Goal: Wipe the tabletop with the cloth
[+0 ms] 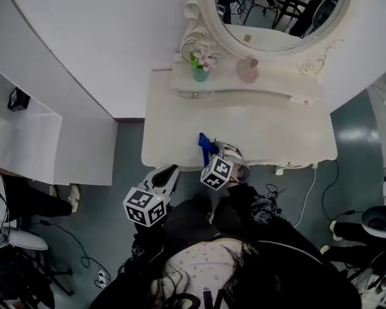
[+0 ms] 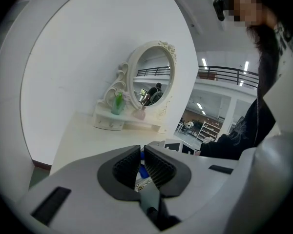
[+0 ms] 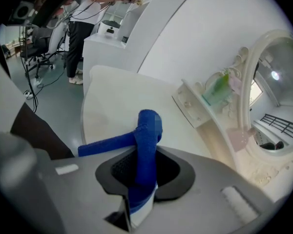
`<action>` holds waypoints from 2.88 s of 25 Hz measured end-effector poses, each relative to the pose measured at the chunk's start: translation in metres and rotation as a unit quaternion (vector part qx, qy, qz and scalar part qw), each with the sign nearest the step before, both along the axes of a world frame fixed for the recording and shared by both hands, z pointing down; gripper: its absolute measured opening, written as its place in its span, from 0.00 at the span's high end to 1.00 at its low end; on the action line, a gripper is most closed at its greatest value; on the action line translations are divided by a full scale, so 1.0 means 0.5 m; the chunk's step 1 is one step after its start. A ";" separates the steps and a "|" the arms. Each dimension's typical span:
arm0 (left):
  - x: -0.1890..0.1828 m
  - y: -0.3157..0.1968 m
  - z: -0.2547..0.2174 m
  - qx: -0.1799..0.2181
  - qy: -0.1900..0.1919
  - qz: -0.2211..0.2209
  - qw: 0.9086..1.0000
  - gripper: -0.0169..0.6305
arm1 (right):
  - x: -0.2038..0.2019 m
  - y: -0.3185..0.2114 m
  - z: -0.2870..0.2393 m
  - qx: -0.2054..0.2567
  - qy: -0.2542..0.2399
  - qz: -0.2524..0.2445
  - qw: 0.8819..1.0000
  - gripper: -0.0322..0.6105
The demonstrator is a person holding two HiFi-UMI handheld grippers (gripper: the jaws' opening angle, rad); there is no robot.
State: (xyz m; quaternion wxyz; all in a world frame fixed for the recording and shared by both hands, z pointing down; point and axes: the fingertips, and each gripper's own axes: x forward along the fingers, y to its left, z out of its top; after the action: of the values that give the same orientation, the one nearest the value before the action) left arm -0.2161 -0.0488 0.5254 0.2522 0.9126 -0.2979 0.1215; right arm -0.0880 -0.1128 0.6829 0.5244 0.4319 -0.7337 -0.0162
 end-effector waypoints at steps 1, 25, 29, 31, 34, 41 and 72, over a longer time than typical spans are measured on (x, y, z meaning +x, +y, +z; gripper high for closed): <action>0.016 0.001 0.001 0.001 -0.001 0.008 1.000 0.97 | 0.026 0.005 0.001 0.000 0.002 0.011 1.000 0.84; 0.580 0.115 0.003 -0.005 -0.003 0.125 0.992 0.97 | 0.649 0.201 -0.004 0.004 0.002 0.152 0.988 0.84; 0.665 0.144 0.011 -0.006 -0.006 0.130 0.991 0.97 | 0.728 0.224 -0.005 0.009 0.001 0.151 0.988 0.84; 0.701 0.157 0.013 -0.005 -0.008 0.133 0.991 0.97 | 0.764 0.237 -0.003 0.010 0.001 0.151 0.988 0.84; 0.747 0.174 0.012 -0.002 -0.010 0.137 0.990 0.97 | 0.824 0.256 -0.002 0.014 0.003 0.160 0.987 0.84; 0.829 0.199 0.014 0.002 -0.023 0.157 0.987 0.97 | 0.977 0.289 -0.003 0.021 0.013 0.198 0.980 0.84; 0.824 0.231 0.013 0.001 -0.058 0.151 0.987 0.97 | 1.290 0.417 -0.006 0.017 0.007 0.342 0.939 0.84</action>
State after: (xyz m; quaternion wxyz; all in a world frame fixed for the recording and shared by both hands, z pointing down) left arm 0.1957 0.0669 0.5320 0.2120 0.9389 -0.1712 0.2102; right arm 0.5569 0.0955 0.6801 0.4961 0.6657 -0.5372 0.1487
